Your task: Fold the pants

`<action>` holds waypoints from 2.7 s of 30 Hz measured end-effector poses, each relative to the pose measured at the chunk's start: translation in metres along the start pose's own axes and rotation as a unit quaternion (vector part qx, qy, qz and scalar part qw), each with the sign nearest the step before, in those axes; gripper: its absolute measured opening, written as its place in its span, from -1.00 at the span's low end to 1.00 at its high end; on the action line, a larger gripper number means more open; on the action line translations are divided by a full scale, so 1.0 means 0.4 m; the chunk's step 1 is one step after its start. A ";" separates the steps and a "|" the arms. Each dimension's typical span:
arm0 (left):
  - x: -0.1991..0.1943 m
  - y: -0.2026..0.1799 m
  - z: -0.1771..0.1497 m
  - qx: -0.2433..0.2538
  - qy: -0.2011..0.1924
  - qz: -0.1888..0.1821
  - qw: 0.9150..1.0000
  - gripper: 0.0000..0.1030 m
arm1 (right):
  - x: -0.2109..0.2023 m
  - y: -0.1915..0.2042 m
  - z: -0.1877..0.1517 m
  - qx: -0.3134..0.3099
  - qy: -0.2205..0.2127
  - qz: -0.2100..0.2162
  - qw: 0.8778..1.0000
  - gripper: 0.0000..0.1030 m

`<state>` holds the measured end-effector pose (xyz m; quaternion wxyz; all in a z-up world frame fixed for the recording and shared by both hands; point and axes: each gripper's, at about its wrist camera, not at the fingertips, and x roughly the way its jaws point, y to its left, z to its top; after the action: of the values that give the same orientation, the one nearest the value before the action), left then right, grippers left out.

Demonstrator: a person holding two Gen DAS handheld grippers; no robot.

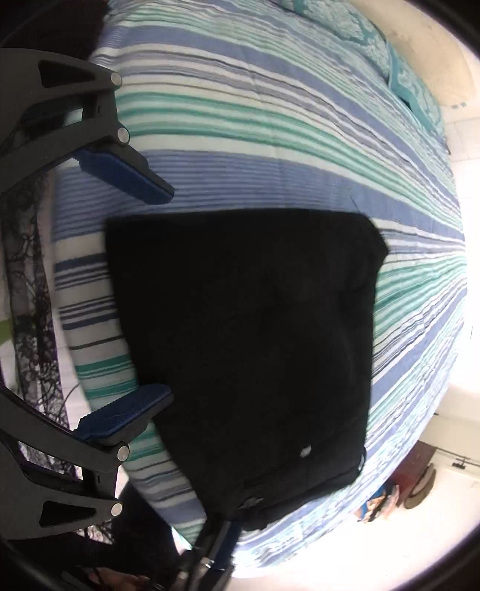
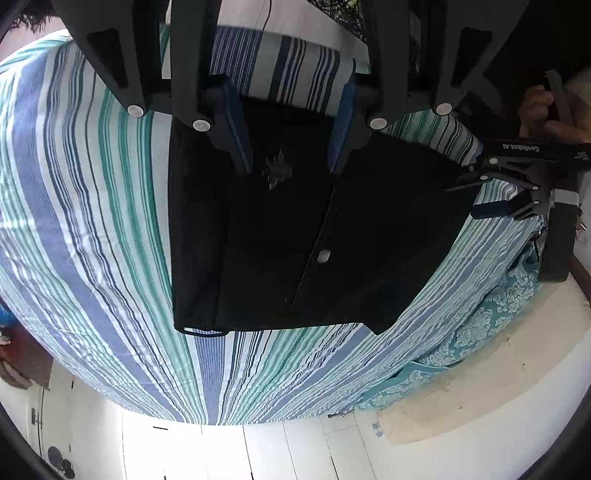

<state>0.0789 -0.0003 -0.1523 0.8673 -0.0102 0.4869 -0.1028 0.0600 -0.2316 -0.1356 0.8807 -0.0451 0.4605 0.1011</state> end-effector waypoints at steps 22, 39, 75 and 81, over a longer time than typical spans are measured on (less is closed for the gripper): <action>-0.053 0.027 -0.010 0.010 -0.037 0.055 0.998 0.91 | -0.075 0.009 -0.074 0.019 -0.067 -0.051 0.996 0.43; 0.144 0.254 0.123 -0.099 0.043 -0.149 0.983 0.92 | 0.099 -0.309 0.016 0.196 0.019 0.172 0.965 0.72; -0.012 0.360 0.242 -0.097 -0.104 0.068 0.988 0.90 | 0.214 -0.051 0.296 0.120 -0.017 0.121 0.985 0.64; -0.048 0.257 0.084 -0.080 -0.129 0.105 0.983 0.91 | 0.098 -0.039 0.158 0.101 -0.058 0.005 0.993 1.00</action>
<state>0.1149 0.1012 -0.1307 0.9251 -0.0415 0.3761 0.0308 0.1357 -0.2307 -0.1318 0.9055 0.0518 0.4167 0.0606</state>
